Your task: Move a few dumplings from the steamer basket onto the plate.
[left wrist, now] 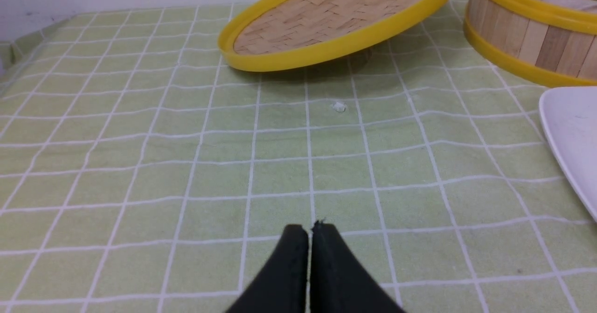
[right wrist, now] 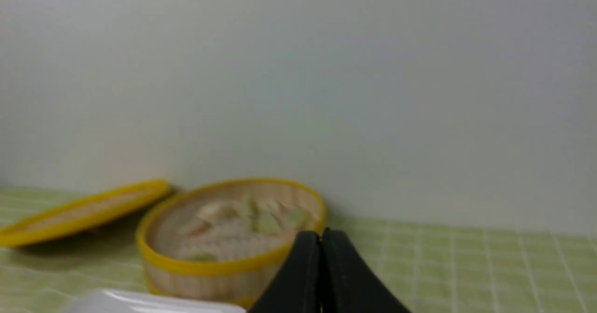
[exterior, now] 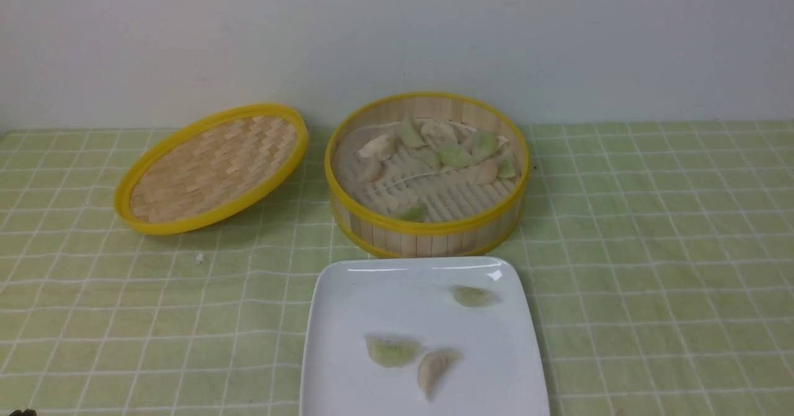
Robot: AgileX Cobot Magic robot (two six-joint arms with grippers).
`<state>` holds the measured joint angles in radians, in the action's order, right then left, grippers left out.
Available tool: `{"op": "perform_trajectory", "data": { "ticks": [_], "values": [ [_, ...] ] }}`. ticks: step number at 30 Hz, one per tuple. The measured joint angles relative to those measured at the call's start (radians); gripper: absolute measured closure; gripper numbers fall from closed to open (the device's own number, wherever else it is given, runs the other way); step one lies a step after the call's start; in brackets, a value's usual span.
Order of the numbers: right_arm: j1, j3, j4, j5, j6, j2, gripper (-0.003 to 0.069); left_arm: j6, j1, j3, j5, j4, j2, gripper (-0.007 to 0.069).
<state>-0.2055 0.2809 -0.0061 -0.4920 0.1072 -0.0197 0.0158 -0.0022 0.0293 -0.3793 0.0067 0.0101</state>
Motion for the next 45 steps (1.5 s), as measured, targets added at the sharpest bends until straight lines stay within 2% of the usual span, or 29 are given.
{"op": "perform_trajectory", "data": {
  "ticks": [2,3,4,8,12,45],
  "values": [
    [0.054,-0.05,-0.005,0.0,0.0,0.0,0.0673,0.0,0.0,0.0,0.0,0.0,0.0,0.0631],
    [0.125,-0.138,-0.013,-0.001,0.0,0.0,0.0673,0.0,0.0,0.0,0.0,0.0,0.0,0.0631],
    [0.155,-0.181,-0.017,-0.001,0.0,0.001,0.0673,0.0,0.0,0.0,0.0,0.0,0.0,0.0631],
    [0.209,-0.288,-0.019,0.017,0.0,0.003,0.0673,0.0,0.0,0.0,0.0,0.0,0.0,0.0631],
    [0.215,-0.299,-0.021,0.089,-0.001,0.003,0.0673,0.0,0.0,0.0,-0.001,0.0,0.0,0.0631],
    [0.215,-0.3,-0.021,0.095,-0.001,0.003,0.0673,0.0,0.001,-0.001,-0.001,0.0,0.0,0.0631]
  ]
}}
